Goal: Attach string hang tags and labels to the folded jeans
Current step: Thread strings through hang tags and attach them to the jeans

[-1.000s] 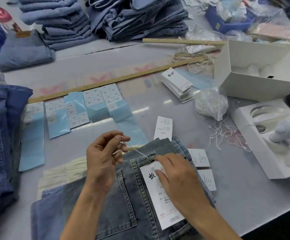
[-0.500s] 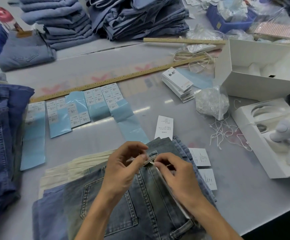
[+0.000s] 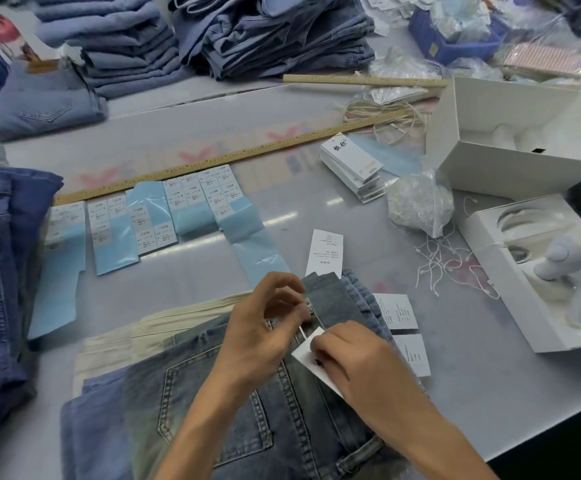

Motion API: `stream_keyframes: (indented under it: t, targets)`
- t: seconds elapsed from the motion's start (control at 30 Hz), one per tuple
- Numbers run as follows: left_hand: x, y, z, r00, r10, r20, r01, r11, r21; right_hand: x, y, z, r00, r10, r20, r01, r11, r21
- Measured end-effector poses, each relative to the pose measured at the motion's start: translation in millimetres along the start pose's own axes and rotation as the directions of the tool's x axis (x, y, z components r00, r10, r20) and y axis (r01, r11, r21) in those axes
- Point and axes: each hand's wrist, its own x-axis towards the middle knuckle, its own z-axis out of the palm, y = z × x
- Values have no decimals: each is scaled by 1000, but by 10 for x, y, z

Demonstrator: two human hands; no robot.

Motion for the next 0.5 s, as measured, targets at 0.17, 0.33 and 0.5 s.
stream_keyframes:
  t: [0.17,0.33,0.5]
  targets:
    - [-145,-195,60,960,-142,242,109,983,144,-61,61,94,937,349,12,-332,878,345]
    - [-215,-278,114,975,-111,193,93,990,104,-88,92,161,853,507,125,-457,609,648]
    - [-190,-305,132,971,-132,199,113,988,104,-47,98,176,820,548,165,-468,476,745]
